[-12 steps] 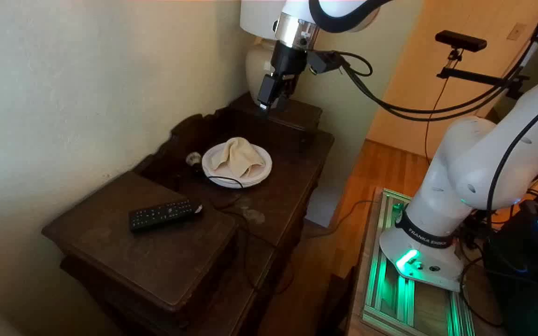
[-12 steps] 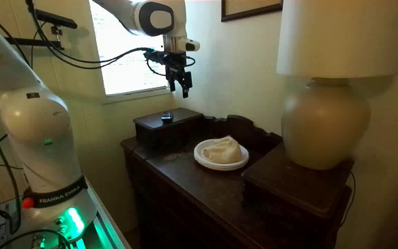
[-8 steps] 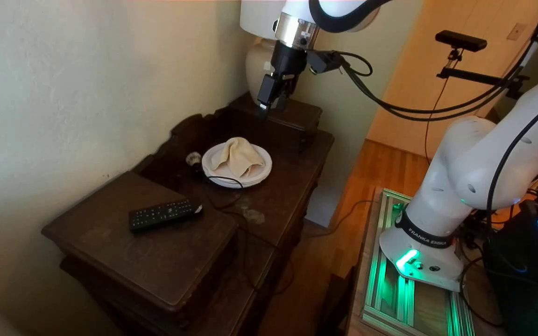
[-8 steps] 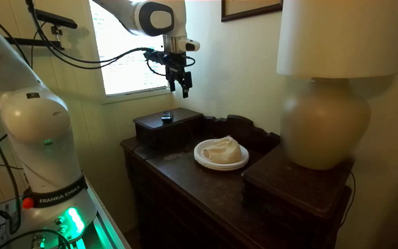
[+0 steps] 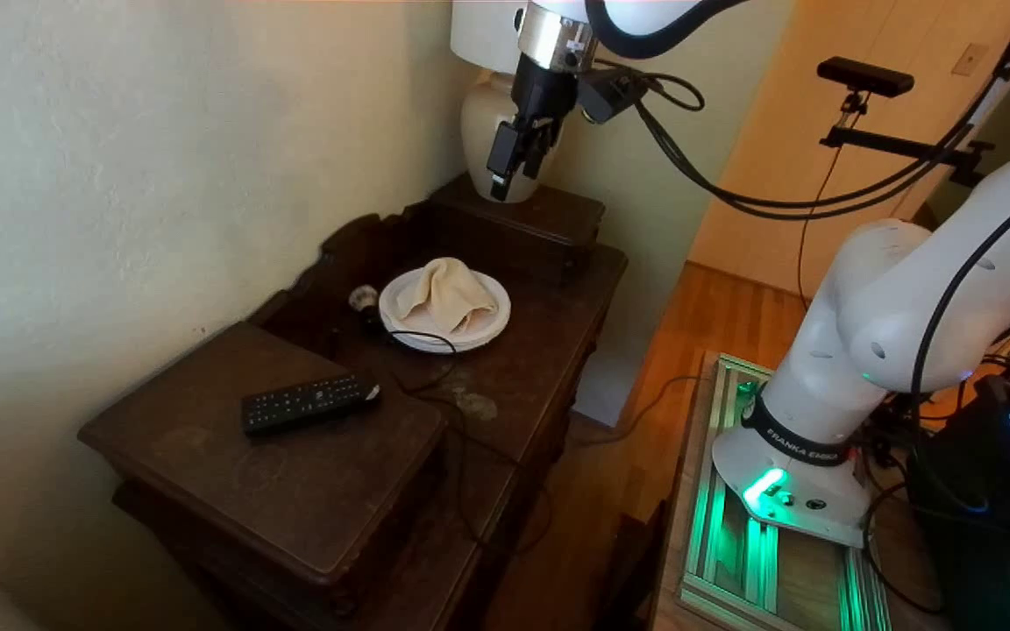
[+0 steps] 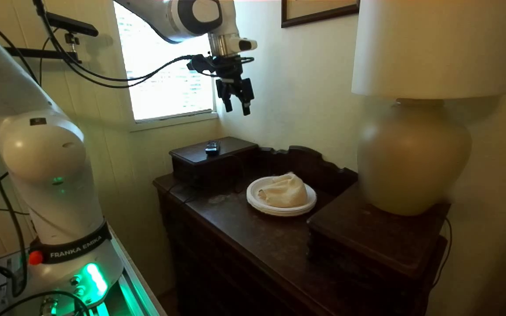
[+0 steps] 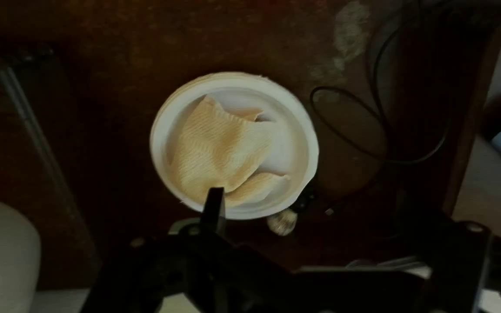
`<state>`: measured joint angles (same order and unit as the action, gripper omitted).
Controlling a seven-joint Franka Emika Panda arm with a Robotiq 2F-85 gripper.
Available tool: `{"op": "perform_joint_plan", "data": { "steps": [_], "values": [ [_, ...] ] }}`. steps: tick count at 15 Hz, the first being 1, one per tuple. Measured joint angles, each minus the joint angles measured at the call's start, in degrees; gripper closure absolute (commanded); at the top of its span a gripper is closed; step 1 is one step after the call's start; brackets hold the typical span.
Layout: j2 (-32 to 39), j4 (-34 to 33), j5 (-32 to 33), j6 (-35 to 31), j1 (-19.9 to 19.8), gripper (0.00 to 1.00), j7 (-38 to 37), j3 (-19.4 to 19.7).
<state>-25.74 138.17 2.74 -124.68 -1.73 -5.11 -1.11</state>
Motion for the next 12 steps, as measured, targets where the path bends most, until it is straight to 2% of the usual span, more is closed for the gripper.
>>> {"op": "perform_joint_plan", "data": {
  "steps": [3, 8, 12],
  "values": [
    [-1.18, -3.82, 4.87, 3.05, -1.82, 0.00, -1.94, -0.79],
    [-2.25, -14.92, 11.00, 15.29, -3.30, 0.00, -1.67, -0.90],
    [-1.08, -26.10, 15.38, 26.62, -3.25, 0.00, 6.72, -0.77]
  ]
}}
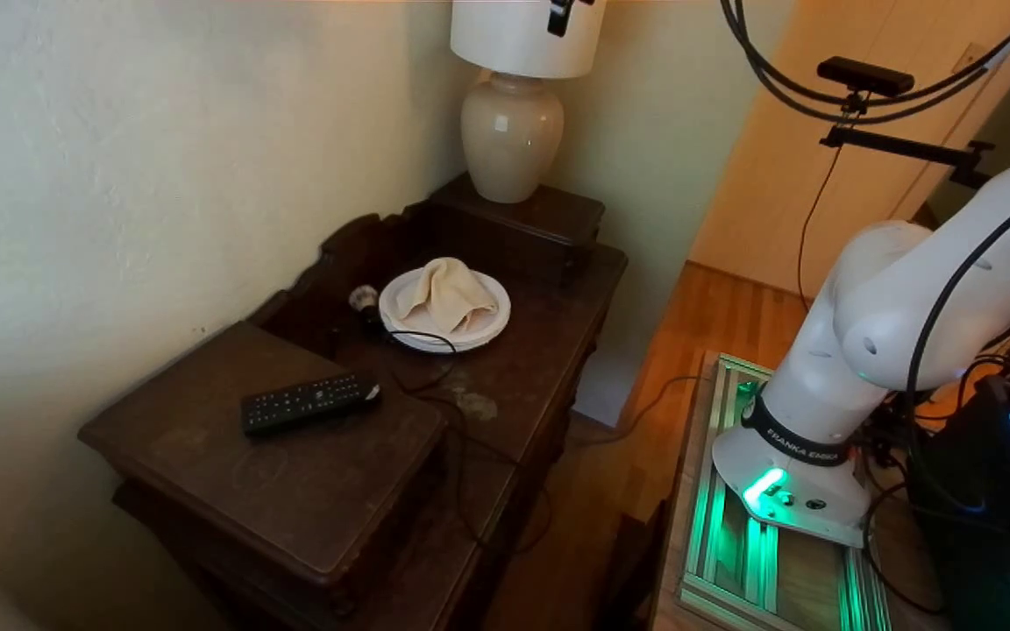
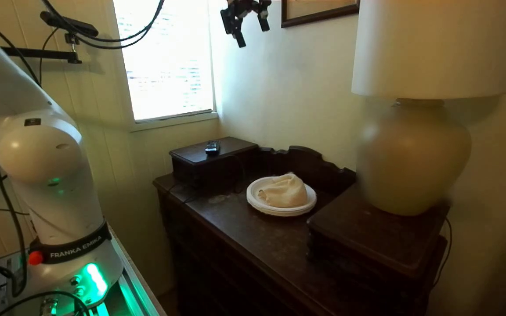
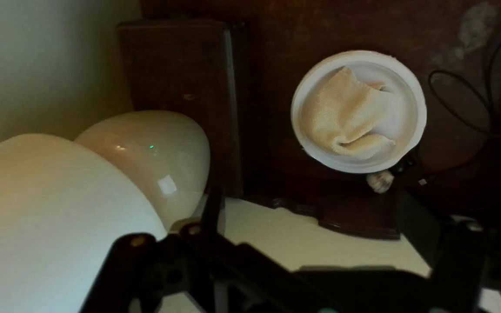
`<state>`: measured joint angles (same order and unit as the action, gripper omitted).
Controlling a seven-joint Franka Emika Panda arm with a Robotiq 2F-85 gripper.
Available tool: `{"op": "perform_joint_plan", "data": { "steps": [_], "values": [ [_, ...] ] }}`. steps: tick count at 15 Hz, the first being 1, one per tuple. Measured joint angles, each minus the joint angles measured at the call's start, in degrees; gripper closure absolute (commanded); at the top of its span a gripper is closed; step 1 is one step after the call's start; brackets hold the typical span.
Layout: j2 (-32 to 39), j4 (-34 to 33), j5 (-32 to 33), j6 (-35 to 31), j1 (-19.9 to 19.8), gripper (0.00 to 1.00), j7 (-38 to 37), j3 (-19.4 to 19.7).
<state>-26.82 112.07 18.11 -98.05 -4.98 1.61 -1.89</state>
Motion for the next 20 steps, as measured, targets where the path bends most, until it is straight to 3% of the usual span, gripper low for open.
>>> {"op": "perform_joint_plan", "data": {
  "steps": [4, 8, 16, 20],
  "values": [
    [4.92, -12.07, 3.38, 9.31, 0.41, 0.00, 13.88, 1.68],
    [10.81, -21.52, 4.75, 14.14, 0.69, 0.00, 25.82, 4.42],
    [12.44, -23.95, 4.82, 13.88, 1.09, 0.00, 27.17, 5.36],
    [13.67, -28.63, 2.96, 13.27, 1.10, 0.00, 37.64, 9.33]
  ]
}}
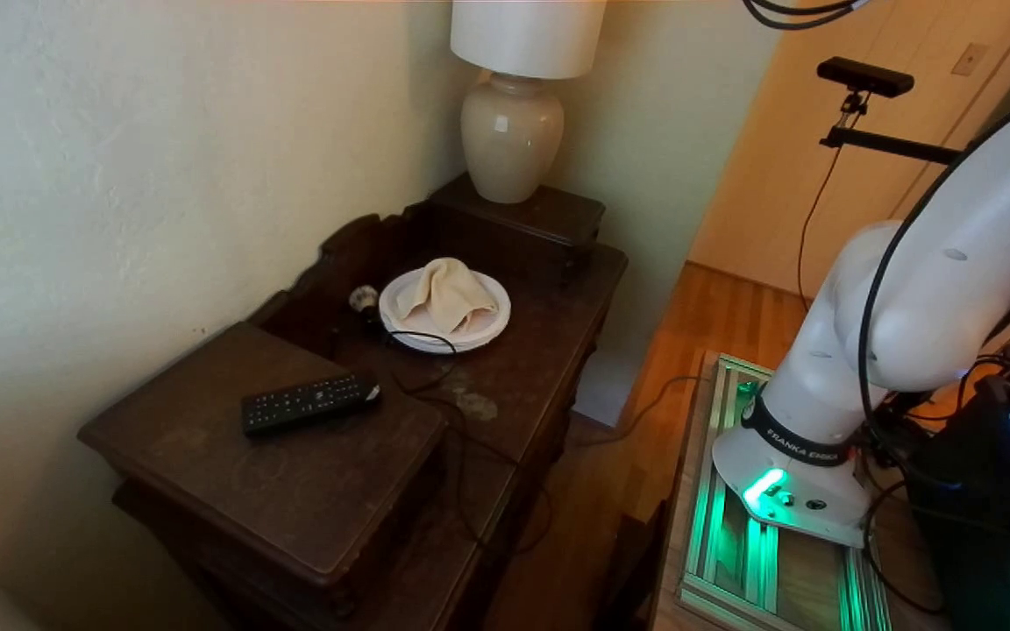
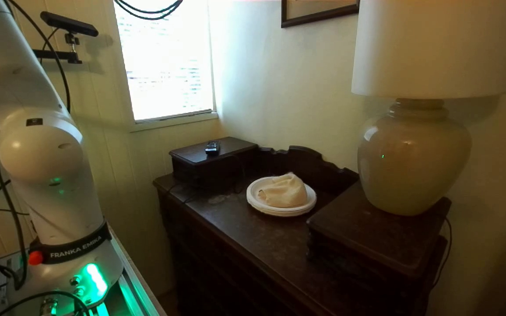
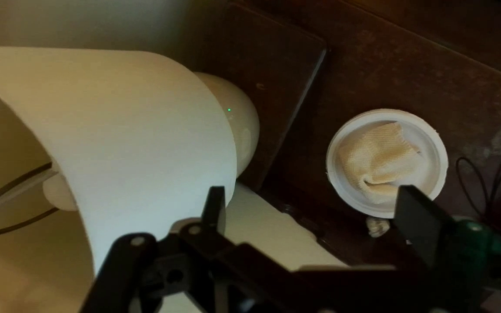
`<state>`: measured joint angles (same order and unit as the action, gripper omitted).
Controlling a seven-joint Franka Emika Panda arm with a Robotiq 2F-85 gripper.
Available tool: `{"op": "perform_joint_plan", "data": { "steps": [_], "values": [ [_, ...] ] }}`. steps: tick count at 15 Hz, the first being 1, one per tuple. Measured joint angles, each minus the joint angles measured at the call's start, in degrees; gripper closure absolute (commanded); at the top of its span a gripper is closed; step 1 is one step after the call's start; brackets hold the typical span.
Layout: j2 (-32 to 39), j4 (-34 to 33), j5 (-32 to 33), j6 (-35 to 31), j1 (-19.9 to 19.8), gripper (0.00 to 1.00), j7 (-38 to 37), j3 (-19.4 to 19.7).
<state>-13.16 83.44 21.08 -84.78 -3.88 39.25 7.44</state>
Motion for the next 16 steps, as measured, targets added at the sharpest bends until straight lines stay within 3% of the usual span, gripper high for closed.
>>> {"op": "perform_joint_plan", "data": {
  "steps": [6, 16],
  "values": [
    [6.39, -9.30, -5.16, 1.79, -0.74, 0.00, 21.94, 5.18],
    [8.98, -11.26, -6.80, -1.24, -1.32, 0.00, 24.79, 7.19]
  ]
}}
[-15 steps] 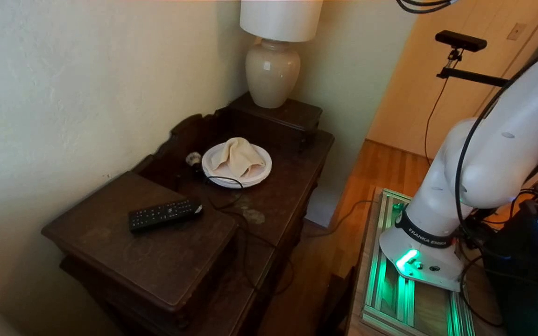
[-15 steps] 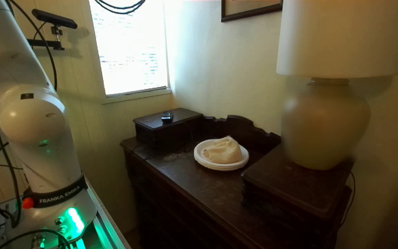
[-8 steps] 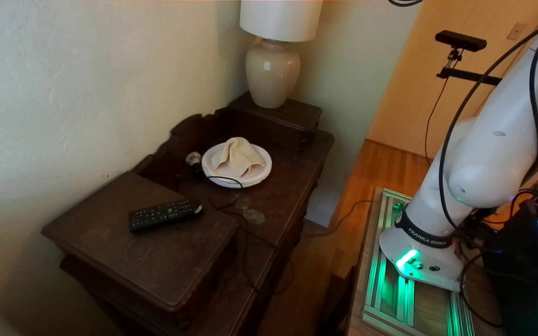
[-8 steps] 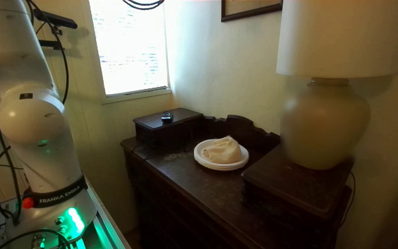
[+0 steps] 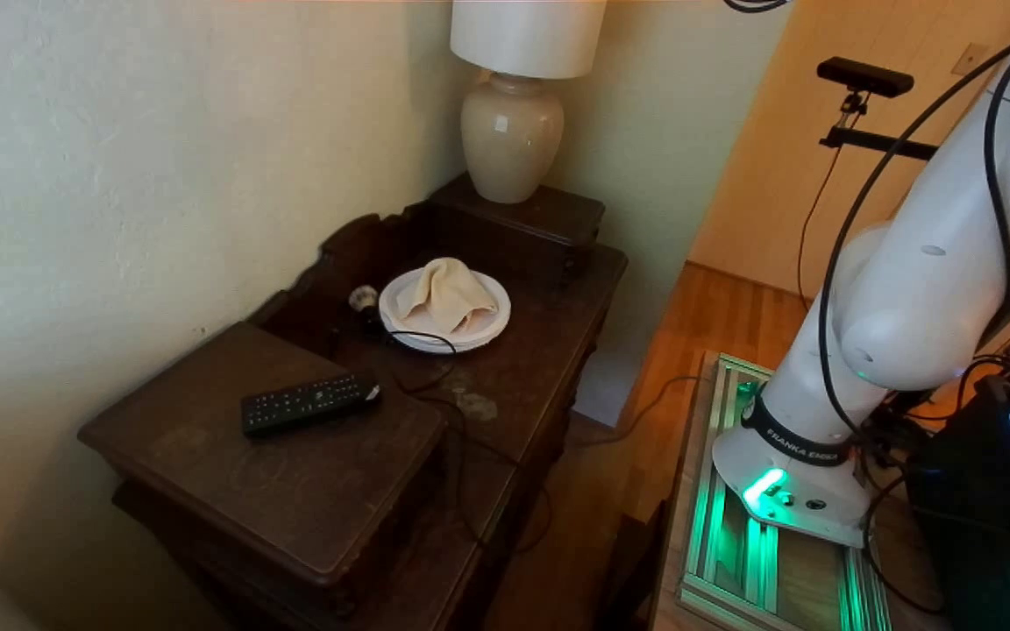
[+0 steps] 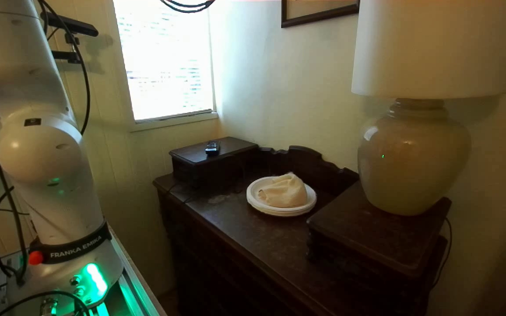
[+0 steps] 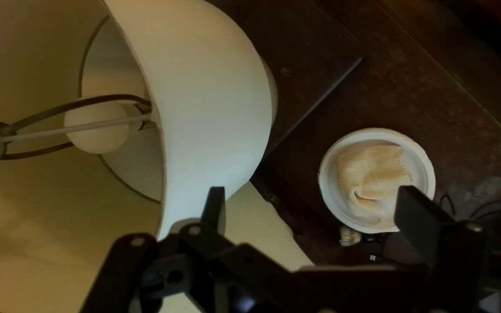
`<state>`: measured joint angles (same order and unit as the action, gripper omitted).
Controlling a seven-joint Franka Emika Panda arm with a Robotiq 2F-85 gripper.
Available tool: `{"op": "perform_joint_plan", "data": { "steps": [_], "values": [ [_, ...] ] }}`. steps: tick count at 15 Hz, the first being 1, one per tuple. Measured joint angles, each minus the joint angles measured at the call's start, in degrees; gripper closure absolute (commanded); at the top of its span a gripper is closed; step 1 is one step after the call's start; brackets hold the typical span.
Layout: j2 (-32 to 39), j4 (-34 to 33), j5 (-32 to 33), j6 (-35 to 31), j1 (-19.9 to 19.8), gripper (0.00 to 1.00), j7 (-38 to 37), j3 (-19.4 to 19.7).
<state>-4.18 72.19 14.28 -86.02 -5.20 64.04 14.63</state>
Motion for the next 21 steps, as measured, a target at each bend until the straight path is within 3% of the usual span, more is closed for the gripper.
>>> {"op": "perform_joint_plan", "data": {
  "steps": [5, 10, 15, 17, 20, 21],
  "values": [
    [-0.11, -0.04, -0.07, -8.13, -0.04, 0.00, 0.61, 1.16],
    [0.52, -0.56, -0.64, -8.09, -0.50, 0.00, 0.65, 2.04],
    [3.26, -3.47, -3.48, -7.38, -3.50, 0.16, 1.30, 2.24],
    [4.33, -4.14, -4.46, -7.29, -3.74, 0.36, 1.46, 2.99],
    [5.64, -4.93, -6.10, -7.23, -4.06, 0.43, 1.73, 3.86],
    [6.06, -5.22, -6.82, -7.23, -4.22, 0.37, 1.79, 4.09]
  ]
}}
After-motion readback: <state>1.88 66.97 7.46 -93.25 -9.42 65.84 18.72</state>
